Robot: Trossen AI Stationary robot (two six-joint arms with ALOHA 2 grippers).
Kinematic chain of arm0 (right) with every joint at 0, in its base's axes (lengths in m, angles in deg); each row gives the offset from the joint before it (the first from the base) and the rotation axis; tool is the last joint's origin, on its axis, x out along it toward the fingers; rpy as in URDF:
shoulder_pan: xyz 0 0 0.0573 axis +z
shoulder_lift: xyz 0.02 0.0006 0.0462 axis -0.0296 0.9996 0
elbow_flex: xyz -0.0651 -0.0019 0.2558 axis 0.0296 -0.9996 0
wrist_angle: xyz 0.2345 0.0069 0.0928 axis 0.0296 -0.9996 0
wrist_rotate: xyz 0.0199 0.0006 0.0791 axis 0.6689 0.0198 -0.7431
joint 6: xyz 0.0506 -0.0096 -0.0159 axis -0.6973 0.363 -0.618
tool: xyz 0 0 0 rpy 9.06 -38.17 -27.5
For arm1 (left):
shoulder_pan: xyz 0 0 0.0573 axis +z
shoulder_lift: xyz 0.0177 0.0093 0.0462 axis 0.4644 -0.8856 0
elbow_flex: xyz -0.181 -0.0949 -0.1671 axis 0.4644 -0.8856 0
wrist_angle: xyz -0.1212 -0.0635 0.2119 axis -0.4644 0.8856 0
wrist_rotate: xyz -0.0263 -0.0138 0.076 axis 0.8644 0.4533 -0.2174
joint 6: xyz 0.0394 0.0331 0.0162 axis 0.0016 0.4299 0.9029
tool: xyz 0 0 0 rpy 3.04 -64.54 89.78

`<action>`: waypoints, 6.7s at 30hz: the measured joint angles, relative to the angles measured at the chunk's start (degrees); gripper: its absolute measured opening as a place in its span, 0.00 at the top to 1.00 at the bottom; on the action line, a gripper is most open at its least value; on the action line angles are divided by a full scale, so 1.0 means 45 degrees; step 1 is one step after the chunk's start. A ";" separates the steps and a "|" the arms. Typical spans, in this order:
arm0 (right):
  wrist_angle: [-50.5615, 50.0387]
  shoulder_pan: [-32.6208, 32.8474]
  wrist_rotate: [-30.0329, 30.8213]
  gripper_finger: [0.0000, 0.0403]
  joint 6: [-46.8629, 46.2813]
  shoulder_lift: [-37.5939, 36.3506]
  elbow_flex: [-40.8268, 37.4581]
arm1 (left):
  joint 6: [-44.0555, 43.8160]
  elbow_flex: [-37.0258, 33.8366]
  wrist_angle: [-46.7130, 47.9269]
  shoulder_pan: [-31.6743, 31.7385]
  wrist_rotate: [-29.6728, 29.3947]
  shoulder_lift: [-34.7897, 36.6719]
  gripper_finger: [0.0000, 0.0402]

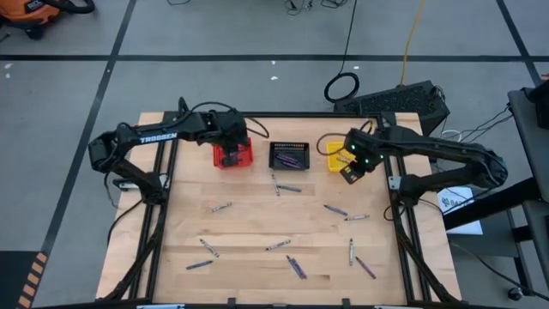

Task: Sort crayons
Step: Put the violet crayon into the black bin

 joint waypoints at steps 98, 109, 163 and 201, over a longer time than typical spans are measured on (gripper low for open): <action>0.5371 1.5831 -0.0941 0.87 -1.5269 0.8200 -0.0758 | -0.1020 -0.0010 -0.0786 -0.3107 0.0050 0.0868 0.82; 0.4754 1.5677 -0.0453 0.99 -1.6516 0.7644 -0.0811 | -0.1015 -0.0010 -0.0740 -0.3107 0.0049 0.0868 0.82; 0.8445 0.1847 0.3973 1.00 0.3957 0.3289 -0.0821 | -0.1010 -0.0010 0.0001 -0.1048 0.0058 0.0868 0.82; 1.3775 -0.0373 0.0944 1.00 0.9498 0.5348 -0.0811 | -0.0997 -0.0010 0.0191 -0.0999 0.0053 0.0868 0.82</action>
